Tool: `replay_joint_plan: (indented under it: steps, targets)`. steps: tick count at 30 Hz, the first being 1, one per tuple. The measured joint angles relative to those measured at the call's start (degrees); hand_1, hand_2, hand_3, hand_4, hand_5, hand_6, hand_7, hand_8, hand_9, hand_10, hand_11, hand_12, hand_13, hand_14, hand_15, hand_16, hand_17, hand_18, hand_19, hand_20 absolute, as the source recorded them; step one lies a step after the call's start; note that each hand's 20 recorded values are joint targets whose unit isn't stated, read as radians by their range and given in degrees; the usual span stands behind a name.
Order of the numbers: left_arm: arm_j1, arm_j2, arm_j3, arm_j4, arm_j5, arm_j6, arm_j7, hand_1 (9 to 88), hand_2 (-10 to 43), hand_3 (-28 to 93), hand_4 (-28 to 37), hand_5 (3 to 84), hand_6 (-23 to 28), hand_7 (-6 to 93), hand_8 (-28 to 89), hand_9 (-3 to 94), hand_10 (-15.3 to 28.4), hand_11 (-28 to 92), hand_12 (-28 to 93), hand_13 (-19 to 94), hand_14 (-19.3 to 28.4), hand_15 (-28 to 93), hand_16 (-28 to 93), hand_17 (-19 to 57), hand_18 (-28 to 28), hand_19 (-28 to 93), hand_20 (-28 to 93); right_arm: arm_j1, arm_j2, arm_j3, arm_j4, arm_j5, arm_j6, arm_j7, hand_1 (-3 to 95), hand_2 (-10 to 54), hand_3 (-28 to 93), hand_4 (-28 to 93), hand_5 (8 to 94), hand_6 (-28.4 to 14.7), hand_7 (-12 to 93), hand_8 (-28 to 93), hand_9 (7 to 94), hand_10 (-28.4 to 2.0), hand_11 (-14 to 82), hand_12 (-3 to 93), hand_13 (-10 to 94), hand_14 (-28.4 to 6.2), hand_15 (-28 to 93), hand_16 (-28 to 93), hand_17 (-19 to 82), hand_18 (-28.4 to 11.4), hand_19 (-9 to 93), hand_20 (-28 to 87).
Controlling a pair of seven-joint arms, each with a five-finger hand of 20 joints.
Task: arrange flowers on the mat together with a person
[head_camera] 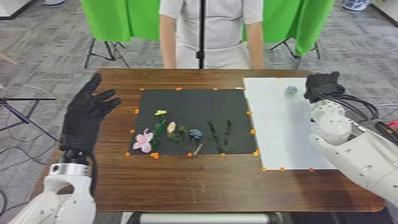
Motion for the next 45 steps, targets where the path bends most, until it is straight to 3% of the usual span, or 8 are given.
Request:
replay_joint_plan:
  steps: [8,19,33,45]
  targets:
    - [2.34,-0.10,-2.01,-0.90,0.05,0.27,-0.04,21.8,3.8,78,-28.3,31.1,3.4,9.4,-8,33.9,18.0,26,11,25,25.6,54,-9,-7.1,22.6,48,18,-0.76,3.99,-0.03,-9.89,0.65,8.68,-4.81,54.2,-9.5,64,-28,81.0,7.0,25,-1,87.5,-2.7,14.7,39.7,71,-3.7,60,27,21,-13.4,69,24]
    - [2.93,0.03,-2.16,-1.05,-0.11,0.77,0.10,22.0,3.7,79,-28.3,31.0,3.4,9.4,-8,33.9,18.0,26,11,25,25.5,54,-9,-7.1,22.6,48,18,1.90,3.43,-9.07,-20.81,3.79,9.22,-15.46,52.7,-9.5,66,-28,80.6,7.2,25,-2,85.8,-4.1,16.2,40.4,69,-5.0,60,26,19,-14.2,67,23]
    - [3.26,0.04,-2.26,-1.04,-0.17,0.76,-0.24,22.3,3.7,79,-28.3,31.0,3.4,9.4,-8,33.9,18.1,26,11,25,25.6,55,-9,-7.1,22.5,48,18,-1.62,-4.30,-10.47,-20.34,-0.70,6.07,-17.27,51.7,-9.5,66,-28,80.1,7.1,25,-3,83.3,-4.8,17.1,39.1,67,-5.8,59,25,18,-14.5,65,23]
    - [3.26,-0.01,-2.51,-1.03,-0.13,0.69,-1.94,22.7,3.6,79,-28.3,31.1,3.5,9.5,-8,34.0,18.1,26,11,25,25.6,55,-10,-7.1,22.6,49,18,-2.68,-6.74,-12.31,-20.06,-4.14,3.72,-17.48,49.6,-9.5,67,-28,77.0,6.4,24,-4,79.3,-5.8,20.4,36.5,65,-7.2,61,21,17,-14.6,65,24]
